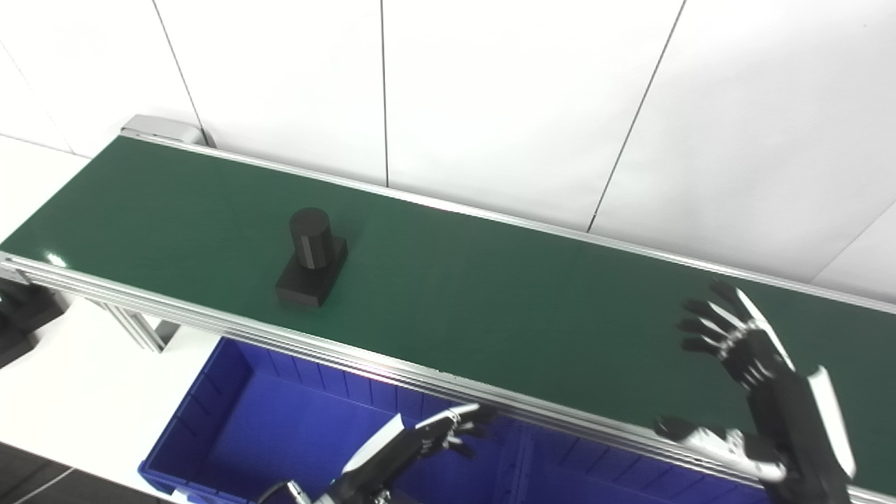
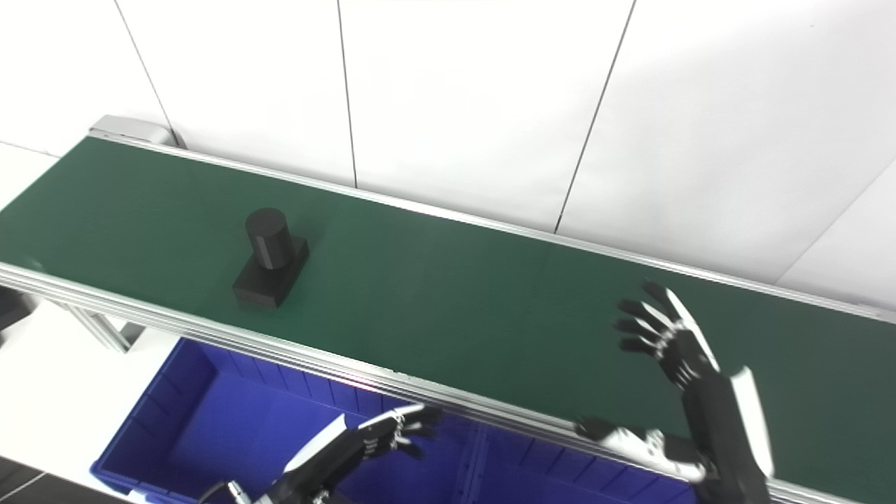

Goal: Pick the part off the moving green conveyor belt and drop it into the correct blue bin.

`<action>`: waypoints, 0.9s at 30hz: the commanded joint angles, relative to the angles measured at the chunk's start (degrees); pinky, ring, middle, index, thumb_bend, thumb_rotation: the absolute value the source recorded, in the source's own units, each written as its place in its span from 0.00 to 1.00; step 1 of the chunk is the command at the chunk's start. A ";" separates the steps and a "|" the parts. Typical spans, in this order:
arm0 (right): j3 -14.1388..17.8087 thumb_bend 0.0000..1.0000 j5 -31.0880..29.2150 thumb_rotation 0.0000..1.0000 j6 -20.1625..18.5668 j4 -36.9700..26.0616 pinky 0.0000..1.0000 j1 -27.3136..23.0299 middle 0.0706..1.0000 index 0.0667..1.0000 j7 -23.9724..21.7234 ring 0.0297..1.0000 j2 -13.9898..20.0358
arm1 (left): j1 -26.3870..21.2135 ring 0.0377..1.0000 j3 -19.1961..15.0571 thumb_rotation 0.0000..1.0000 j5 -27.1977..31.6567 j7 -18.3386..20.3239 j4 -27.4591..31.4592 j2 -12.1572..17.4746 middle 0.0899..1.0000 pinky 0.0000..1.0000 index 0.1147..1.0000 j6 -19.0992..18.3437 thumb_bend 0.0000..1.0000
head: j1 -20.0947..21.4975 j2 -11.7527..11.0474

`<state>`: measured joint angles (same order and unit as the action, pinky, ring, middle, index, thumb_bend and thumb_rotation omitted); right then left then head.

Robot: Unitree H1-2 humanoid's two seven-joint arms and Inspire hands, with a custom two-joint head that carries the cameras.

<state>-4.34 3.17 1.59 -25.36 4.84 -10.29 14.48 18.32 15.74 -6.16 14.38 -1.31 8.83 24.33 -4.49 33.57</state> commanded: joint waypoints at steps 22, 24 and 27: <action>-4.72 0.87 3.52 0.38 -3.77 14.67 0.66 -22.20 0.80 0.87 -3.41 0.73 -2.00 | 1.47 0.91 5.86 0.34 -7.72 -17.30 0.91 -0.27 0.93 0.86 0.92 2.59 1.00 | -4.09 -0.12; -5.83 0.88 4.32 0.40 -4.33 16.66 0.67 -24.24 0.80 0.87 -3.49 0.75 -2.88 | 2.53 0.90 6.78 0.32 -6.50 -17.78 1.33 0.20 0.92 0.82 0.91 2.59 1.00 | -4.14 0.02; -7.04 0.89 5.44 0.39 -5.36 18.75 0.67 -26.24 0.79 0.86 -3.34 0.75 -4.19 | 4.07 0.90 7.98 0.31 -5.61 -17.98 2.03 0.96 0.93 0.81 0.91 2.59 1.00 | -4.46 0.07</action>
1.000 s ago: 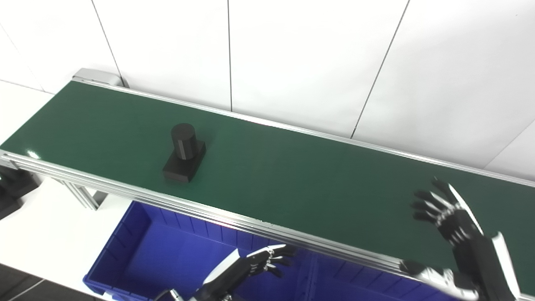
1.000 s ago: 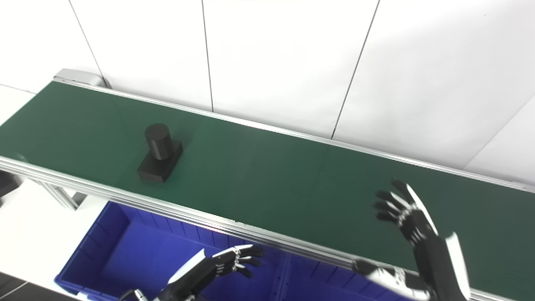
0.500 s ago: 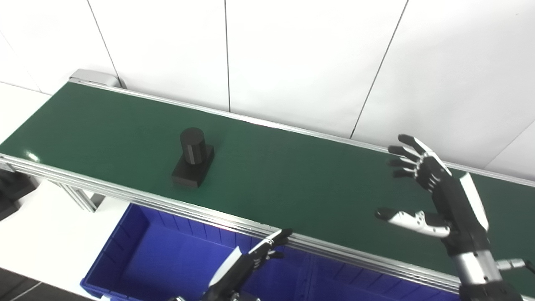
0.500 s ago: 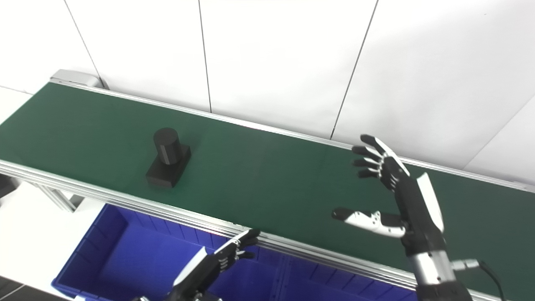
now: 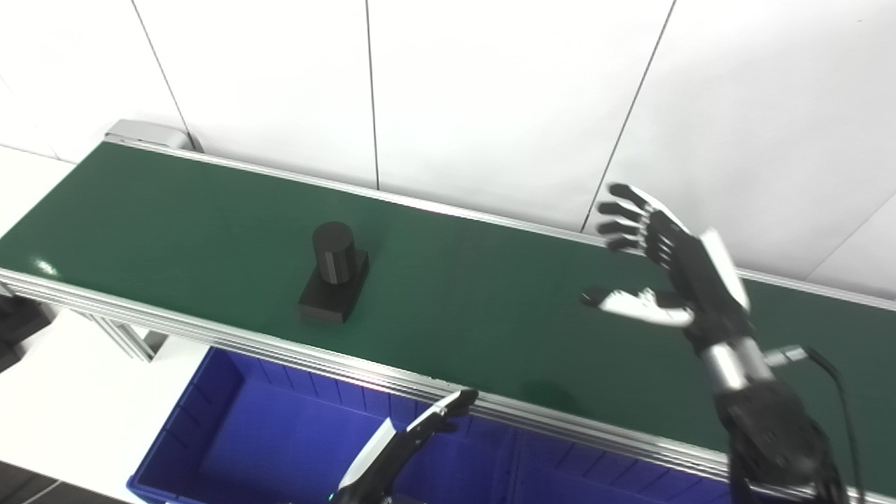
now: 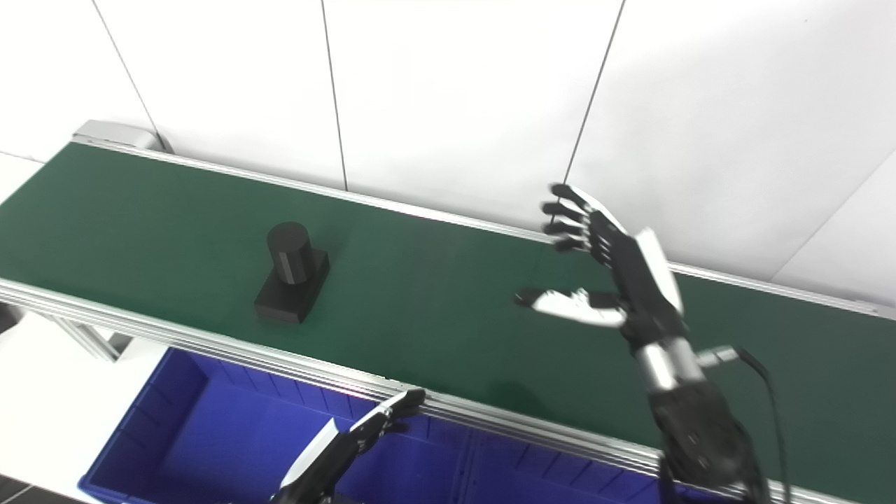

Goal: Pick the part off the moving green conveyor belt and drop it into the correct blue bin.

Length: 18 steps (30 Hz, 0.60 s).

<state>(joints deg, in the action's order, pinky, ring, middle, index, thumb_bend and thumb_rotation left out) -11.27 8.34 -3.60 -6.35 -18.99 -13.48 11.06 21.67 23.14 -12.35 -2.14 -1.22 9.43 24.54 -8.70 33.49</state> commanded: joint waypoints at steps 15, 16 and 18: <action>0.07 0.89 1.18 0.37 -0.41 2.69 0.65 -5.05 0.79 0.86 -0.35 0.74 -1.82 | 2.28 0.87 6.80 0.31 -0.77 -15.57 2.04 2.12 0.91 0.76 0.89 2.39 1.00 | -0.65 3.83; 0.24 0.89 0.94 0.37 -0.07 2.78 0.65 -5.07 0.78 0.86 -0.47 0.74 -1.64 | 1.64 0.88 7.68 0.32 -1.62 -18.19 1.61 2.13 0.91 0.77 0.90 2.39 1.00 | -0.67 3.90; 0.57 0.89 0.40 0.37 0.41 2.87 0.66 -5.11 0.78 0.86 -0.74 0.74 -1.26 | -0.05 0.88 9.82 0.31 -3.62 -23.96 0.40 2.32 0.91 0.78 0.91 2.39 1.00 | -0.66 4.17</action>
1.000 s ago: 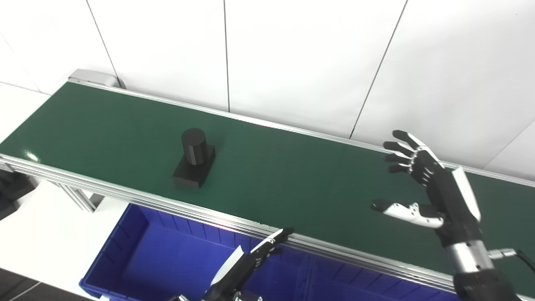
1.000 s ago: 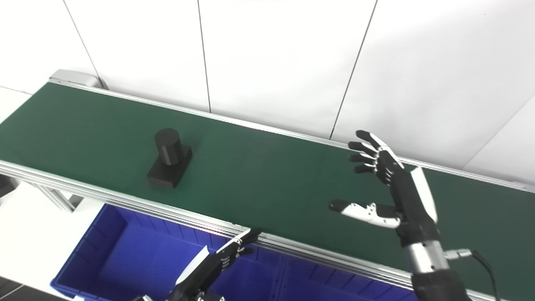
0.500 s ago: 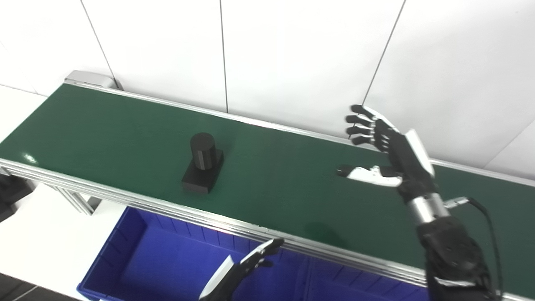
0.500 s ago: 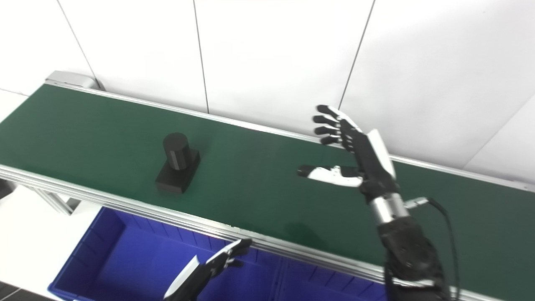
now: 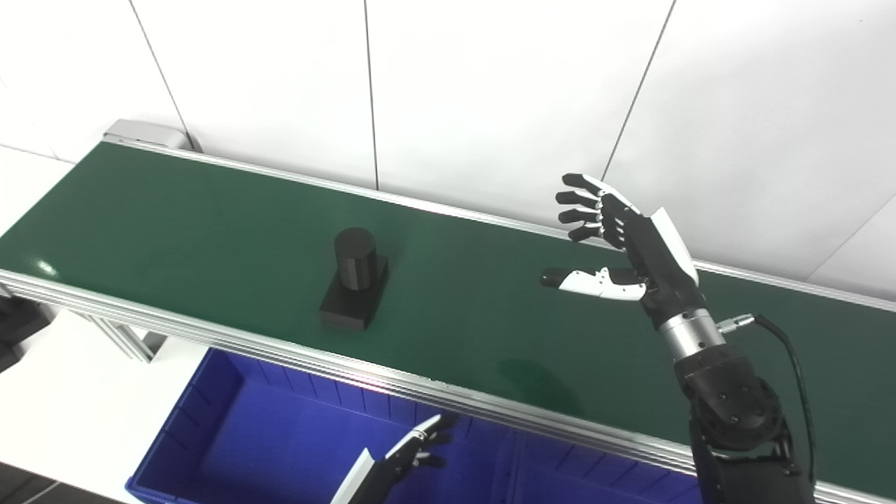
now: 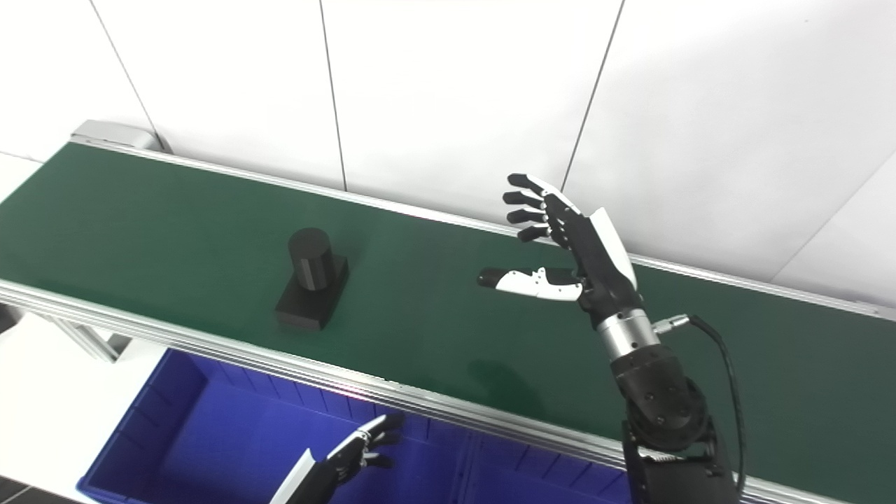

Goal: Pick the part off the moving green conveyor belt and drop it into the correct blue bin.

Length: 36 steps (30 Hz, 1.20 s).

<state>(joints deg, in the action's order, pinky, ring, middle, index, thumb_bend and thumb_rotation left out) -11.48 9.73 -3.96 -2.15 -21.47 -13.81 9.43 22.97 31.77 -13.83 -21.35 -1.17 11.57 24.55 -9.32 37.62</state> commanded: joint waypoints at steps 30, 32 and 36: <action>-4.46 0.90 7.00 0.44 1.08 0.81 0.69 -7.67 0.80 0.87 -2.75 0.76 1.72 | 1.51 0.82 3.82 0.52 11.63 4.19 8.23 3.91 0.85 0.76 0.88 2.37 1.00 | -2.20 2.68; -4.50 0.90 7.14 0.44 1.22 1.03 0.68 -7.86 0.80 0.87 -2.70 0.75 1.23 | 2.73 0.81 2.66 0.52 12.35 6.53 8.83 3.73 0.84 0.75 0.88 2.37 1.00 | -2.11 2.76; -4.51 0.90 7.40 0.43 1.50 1.44 0.69 -8.18 0.79 0.87 -2.64 0.75 0.39 | 4.71 0.81 0.13 0.51 12.82 10.49 9.44 3.13 0.83 0.76 0.87 2.37 1.00 | -2.25 2.68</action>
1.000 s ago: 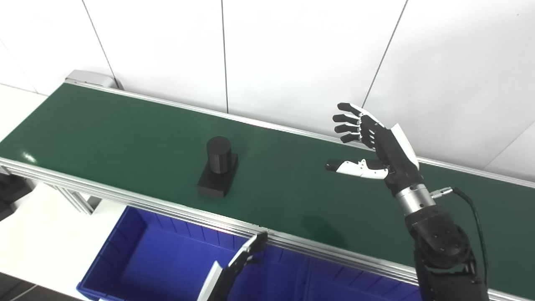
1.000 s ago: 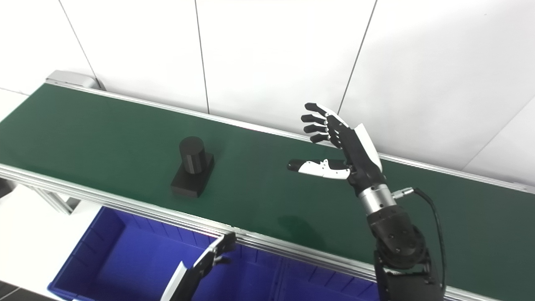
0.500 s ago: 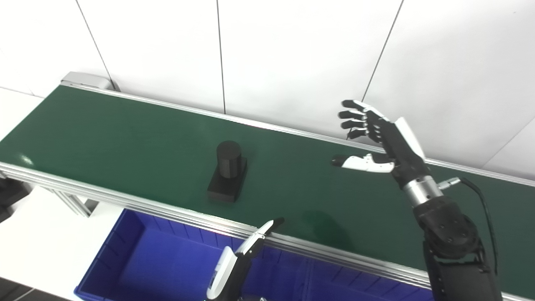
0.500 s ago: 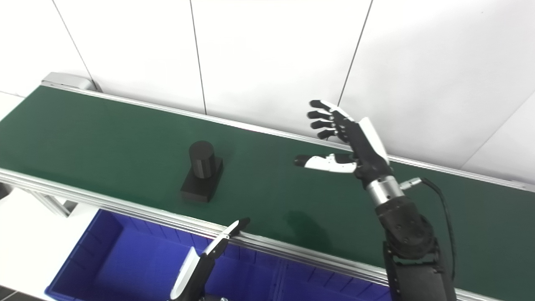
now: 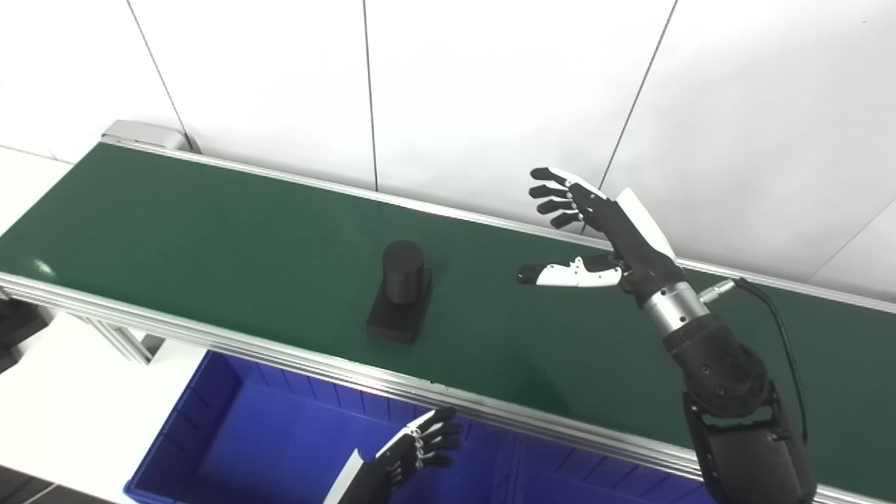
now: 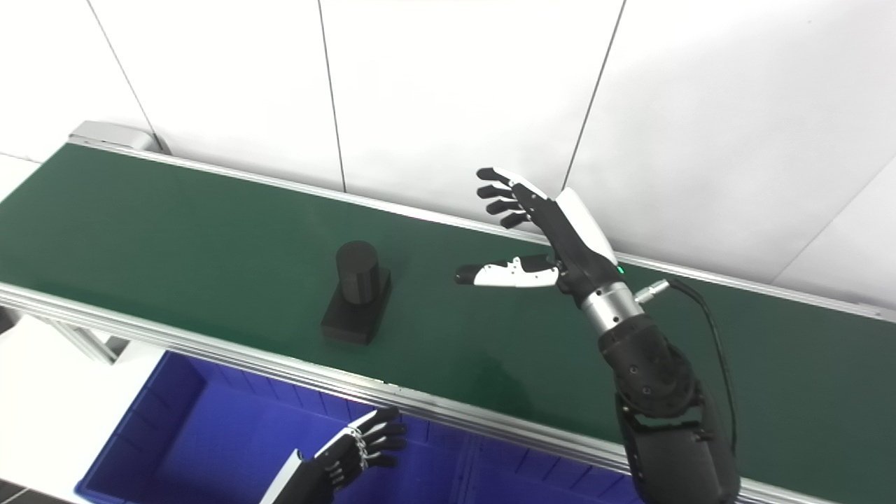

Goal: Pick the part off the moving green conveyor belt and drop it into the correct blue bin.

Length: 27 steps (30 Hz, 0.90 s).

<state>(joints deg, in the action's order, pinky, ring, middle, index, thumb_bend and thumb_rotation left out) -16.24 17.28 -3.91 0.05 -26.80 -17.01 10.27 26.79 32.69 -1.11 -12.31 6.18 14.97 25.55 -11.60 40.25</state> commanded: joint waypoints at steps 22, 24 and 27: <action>-6.00 0.96 4.77 0.43 1.99 11.45 0.72 -6.81 0.87 0.89 -0.36 0.82 -3.55 | 0.83 0.81 -3.60 0.54 -8.63 -0.62 -0.72 -2.36 0.85 0.73 0.86 1.36 1.00 | -0.12 -1.32; -6.74 0.97 5.85 0.42 2.41 13.44 0.70 -7.42 0.87 0.88 0.24 0.80 -4.26 | 0.53 0.81 -3.53 0.54 -8.91 -0.95 -0.94 -2.44 0.85 0.73 0.85 1.37 1.00 | -0.12 -1.32; -7.77 0.97 7.33 0.42 2.85 16.12 0.70 -8.06 0.87 0.88 1.11 0.81 -5.36 | 0.15 0.80 -3.19 0.56 -10.28 -2.14 -1.11 -2.75 0.84 0.72 0.85 1.37 1.00 | -0.25 -1.26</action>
<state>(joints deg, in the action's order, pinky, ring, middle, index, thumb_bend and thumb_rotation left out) -23.95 23.93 -3.69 16.53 -31.65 -17.38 5.91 26.82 29.17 -9.85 -13.16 4.53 12.76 25.55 -11.87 39.02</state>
